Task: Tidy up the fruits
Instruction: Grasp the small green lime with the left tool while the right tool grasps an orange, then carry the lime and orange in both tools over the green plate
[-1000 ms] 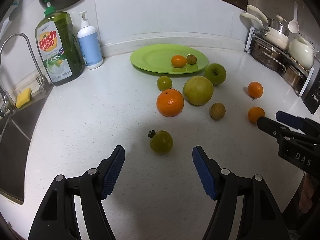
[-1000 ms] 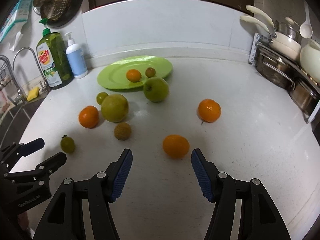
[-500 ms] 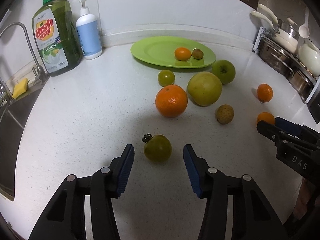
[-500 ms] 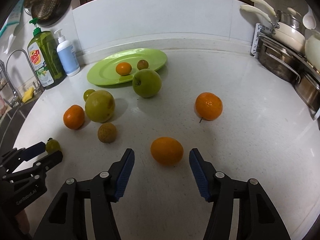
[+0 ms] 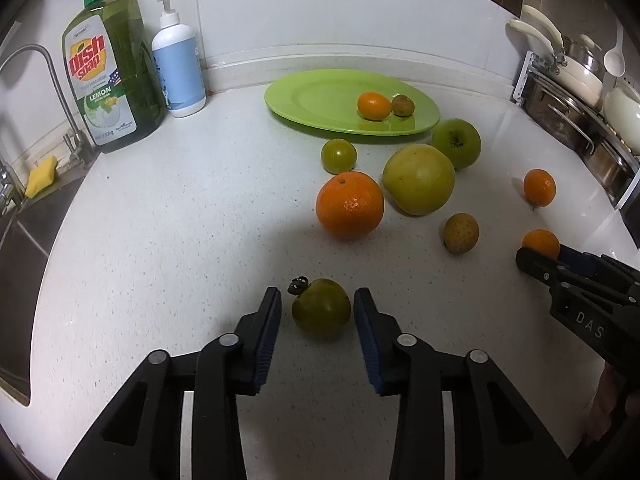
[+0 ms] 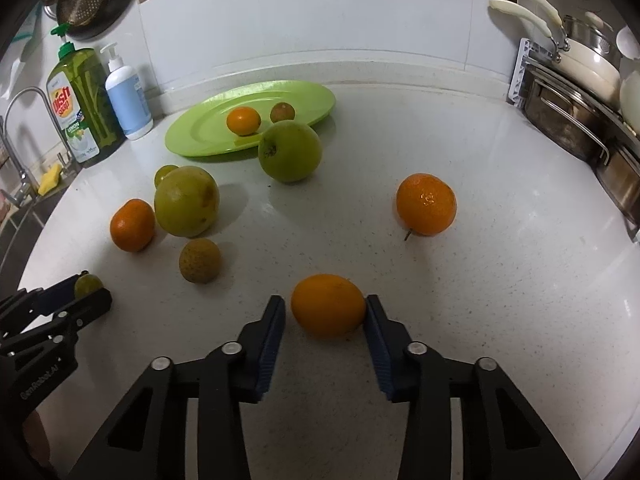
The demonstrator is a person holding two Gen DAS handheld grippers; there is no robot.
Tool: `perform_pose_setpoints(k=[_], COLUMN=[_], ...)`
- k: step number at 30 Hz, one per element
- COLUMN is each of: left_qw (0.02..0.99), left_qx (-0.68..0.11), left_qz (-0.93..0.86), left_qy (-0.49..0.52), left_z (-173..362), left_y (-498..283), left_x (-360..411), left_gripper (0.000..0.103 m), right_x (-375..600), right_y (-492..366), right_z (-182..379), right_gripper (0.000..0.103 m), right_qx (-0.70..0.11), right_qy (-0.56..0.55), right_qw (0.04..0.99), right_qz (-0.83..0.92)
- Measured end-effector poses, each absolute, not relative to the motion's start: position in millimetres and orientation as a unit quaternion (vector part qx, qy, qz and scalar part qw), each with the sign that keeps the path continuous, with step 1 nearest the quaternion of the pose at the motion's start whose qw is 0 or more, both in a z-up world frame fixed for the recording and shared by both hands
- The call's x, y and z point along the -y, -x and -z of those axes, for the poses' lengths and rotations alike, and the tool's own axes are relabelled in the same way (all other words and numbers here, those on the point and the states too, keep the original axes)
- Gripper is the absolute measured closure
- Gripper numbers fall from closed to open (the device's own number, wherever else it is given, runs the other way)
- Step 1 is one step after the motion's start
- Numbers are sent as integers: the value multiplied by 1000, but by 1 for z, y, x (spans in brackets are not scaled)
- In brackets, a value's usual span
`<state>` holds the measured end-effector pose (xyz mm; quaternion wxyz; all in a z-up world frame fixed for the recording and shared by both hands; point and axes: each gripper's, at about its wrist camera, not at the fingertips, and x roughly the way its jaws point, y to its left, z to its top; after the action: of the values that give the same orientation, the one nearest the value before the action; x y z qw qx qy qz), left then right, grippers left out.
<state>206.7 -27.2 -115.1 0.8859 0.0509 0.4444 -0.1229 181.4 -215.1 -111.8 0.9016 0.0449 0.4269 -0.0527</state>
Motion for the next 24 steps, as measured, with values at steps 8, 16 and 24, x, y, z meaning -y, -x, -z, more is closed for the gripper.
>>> perform_pose_setpoints(k=[8, 16, 24], left_qw=[885, 894, 903], left_qx=[-441, -415, -388], left_qz=[137, 153, 168], left_qy=[-58, -65, -73], left_z=[112, 85, 60], left_y=[-205, -198, -190], left_x=[30, 32, 34], left_gripper=[74, 74, 74], right_x=[209, 201, 193], right_y=[-178, -171, -165], right_z=[105, 83, 61], right_gripper=[66, 66, 66], right_qx=[-419, -400, -384], right_qy=[-40, -42, -40], right_qw=[906, 916, 923], right_qz=[38, 17, 1])
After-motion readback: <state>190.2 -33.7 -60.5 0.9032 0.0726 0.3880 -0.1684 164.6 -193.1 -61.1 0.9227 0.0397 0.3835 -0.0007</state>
